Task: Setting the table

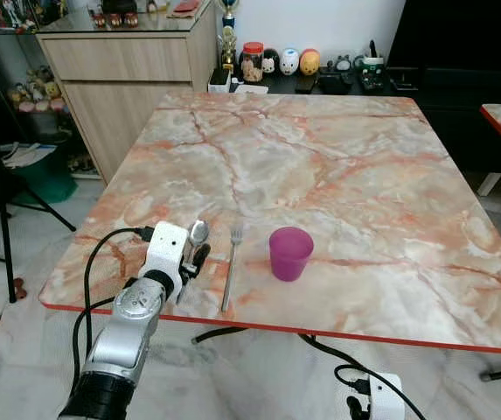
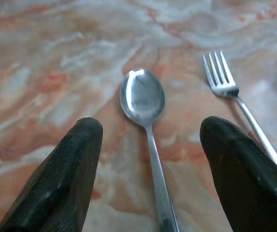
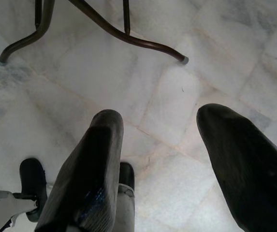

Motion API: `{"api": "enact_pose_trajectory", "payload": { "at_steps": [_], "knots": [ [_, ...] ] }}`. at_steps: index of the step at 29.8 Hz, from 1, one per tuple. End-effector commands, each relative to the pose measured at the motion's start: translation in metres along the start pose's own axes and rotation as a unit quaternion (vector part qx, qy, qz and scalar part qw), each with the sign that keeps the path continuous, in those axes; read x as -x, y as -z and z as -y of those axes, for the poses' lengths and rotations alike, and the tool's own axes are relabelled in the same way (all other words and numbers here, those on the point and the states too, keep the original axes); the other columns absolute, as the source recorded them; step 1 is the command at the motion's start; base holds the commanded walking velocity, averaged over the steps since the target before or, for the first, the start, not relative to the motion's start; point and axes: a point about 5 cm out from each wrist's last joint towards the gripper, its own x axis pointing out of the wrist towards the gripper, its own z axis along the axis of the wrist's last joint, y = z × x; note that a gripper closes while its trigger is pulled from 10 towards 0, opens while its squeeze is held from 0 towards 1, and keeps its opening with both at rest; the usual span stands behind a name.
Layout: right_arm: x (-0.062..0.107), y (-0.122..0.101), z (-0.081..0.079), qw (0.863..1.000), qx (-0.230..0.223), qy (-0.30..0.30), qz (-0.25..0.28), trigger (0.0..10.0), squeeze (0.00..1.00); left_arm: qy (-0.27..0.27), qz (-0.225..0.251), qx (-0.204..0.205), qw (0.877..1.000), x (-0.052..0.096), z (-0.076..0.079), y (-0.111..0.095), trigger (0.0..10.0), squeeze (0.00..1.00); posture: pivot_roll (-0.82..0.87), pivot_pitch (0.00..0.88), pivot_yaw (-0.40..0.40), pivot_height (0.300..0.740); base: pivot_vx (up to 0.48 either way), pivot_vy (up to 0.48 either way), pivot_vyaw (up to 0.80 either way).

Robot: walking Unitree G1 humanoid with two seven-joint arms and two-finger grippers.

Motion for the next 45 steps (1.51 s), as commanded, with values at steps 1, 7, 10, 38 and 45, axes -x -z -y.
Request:
{"api": "enact_pose_trajectory", "payload": {
  "at_steps": [1, 7, 10, 38, 45],
  "knots": [
    [0.0, 0.001, -0.001, 1.0, 0.001, -0.002, -0.003, 10.0, 0.0, -0.005, -0.008, 0.002, 1.0, -0.004, -0.005, -0.003, 10.0, 0.0, 0.05, 0.0, 0.007, 0.74, 0.0, 0.0, 0.0],
    [-0.001, -0.002, -0.005, 1.0, 0.003, -0.005, 0.002, 10.0, 0.0, 0.0, -0.009, 0.016, 1.0, -0.011, -0.005, -0.003, 10.0, 0.0, 0.05, 0.0, 0.004, 0.74, 0.0, 0.0, 0.0],
    [-0.001, -0.003, -0.005, 1.0, 0.004, -0.006, 0.006, 10.0, 0.0, -0.006, -0.011, 0.017, 1.0, -0.014, -0.006, -0.004, 10.0, 0.0, 0.05, 0.0, 0.004, 0.74, 0.0, 0.0, 0.0],
    [-0.001, -0.004, -0.003, 1.0, 0.008, -0.013, 0.003, 10.0, 0.0, -0.005, -0.069, 0.017, 0.997, -0.015, -0.014, 0.025, 10.0, 0.0, 0.05, 0.0, -0.005, 0.74, 0.0, 0.0, 0.0],
    [-0.001, -0.004, -0.003, 1.0, 0.009, -0.014, 0.002, 10.0, 0.0, 0.004, -0.088, 0.027, 0.996, -0.014, -0.014, 0.033, 10.0, 0.0, 0.05, 0.0, -0.005, 0.74, 0.0, 0.0, 0.0]
  ]
}}
